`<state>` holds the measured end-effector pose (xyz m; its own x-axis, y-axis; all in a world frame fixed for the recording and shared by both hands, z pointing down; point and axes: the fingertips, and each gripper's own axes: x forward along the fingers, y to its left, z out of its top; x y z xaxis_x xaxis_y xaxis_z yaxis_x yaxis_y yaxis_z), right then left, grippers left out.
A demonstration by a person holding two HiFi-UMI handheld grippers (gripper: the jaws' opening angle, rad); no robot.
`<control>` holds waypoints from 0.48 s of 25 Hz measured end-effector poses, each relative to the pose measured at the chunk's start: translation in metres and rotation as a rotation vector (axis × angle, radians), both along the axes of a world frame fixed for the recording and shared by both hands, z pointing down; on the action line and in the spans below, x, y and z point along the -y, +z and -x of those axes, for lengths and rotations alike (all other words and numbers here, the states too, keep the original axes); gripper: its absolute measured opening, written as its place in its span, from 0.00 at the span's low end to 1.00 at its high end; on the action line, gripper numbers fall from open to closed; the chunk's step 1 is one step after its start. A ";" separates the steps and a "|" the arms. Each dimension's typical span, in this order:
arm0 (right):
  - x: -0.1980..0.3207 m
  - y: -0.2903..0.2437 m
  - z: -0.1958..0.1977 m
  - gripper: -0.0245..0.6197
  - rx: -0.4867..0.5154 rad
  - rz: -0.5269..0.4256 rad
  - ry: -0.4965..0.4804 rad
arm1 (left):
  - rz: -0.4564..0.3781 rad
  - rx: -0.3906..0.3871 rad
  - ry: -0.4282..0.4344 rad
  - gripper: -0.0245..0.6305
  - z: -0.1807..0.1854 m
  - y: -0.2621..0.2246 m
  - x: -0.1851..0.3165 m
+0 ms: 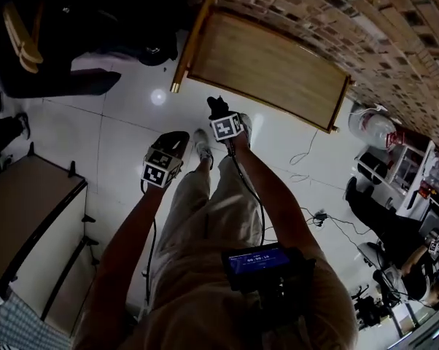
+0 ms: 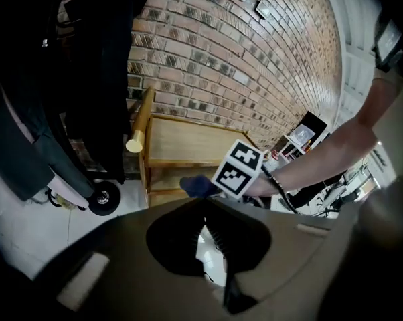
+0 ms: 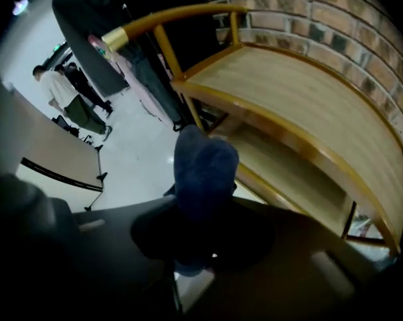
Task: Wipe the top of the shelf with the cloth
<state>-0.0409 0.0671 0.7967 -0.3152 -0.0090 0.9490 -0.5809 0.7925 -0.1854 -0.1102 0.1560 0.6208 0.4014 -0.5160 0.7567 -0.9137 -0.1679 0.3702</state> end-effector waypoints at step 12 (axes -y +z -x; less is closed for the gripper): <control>0.046 0.107 0.091 0.19 -0.070 -0.138 -0.109 | 0.000 -0.040 0.031 0.04 -0.001 0.058 0.007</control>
